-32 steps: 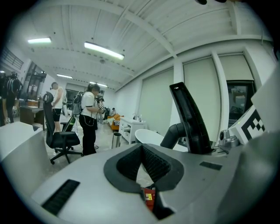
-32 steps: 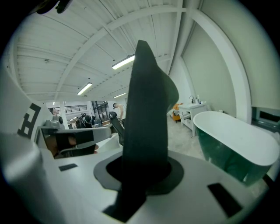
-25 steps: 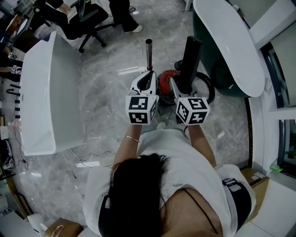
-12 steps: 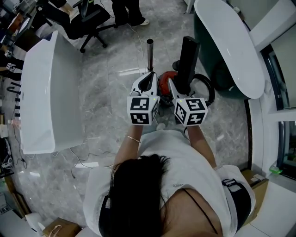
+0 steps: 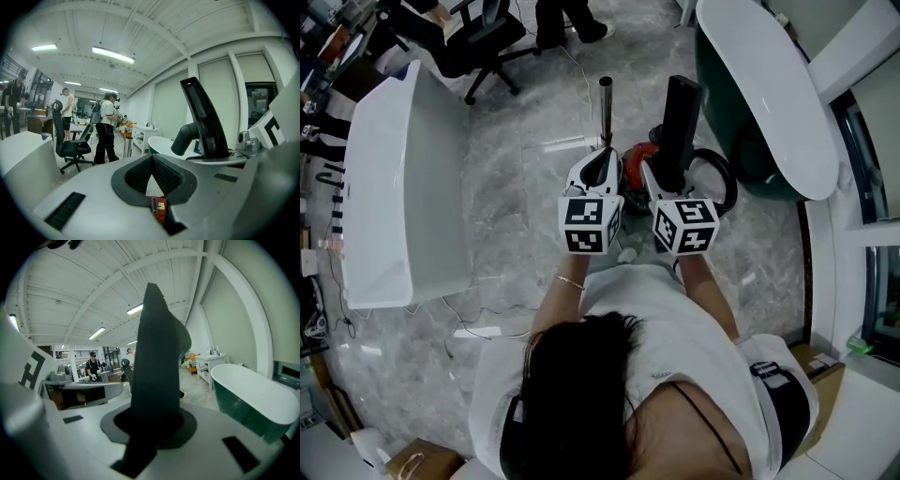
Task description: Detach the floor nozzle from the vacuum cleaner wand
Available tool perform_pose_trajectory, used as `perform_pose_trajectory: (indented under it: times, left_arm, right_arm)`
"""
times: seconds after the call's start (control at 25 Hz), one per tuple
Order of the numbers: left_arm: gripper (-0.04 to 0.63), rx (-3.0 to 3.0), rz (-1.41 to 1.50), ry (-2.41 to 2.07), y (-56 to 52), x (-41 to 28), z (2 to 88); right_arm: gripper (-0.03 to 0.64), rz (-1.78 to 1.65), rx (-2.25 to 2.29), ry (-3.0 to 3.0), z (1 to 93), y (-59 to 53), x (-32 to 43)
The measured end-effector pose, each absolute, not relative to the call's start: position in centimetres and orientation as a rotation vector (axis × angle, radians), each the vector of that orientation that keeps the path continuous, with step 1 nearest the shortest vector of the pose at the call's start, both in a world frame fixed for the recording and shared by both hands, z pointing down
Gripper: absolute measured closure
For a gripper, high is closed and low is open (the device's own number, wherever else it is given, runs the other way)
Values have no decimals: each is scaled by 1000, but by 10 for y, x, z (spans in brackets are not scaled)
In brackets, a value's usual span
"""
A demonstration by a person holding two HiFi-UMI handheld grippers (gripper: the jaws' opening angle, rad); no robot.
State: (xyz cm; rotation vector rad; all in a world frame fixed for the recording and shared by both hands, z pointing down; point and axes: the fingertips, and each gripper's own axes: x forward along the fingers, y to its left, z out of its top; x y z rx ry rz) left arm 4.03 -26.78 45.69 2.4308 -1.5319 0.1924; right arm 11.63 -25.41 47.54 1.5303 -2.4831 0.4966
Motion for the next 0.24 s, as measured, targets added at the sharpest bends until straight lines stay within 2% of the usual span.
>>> perform_pose_trajectory:
  times: [0.24]
  left_arm:
    - [592, 2427, 199, -1533, -265, 38, 458]
  right_arm:
    - [532, 496, 1524, -2485, 475, -253, 114]
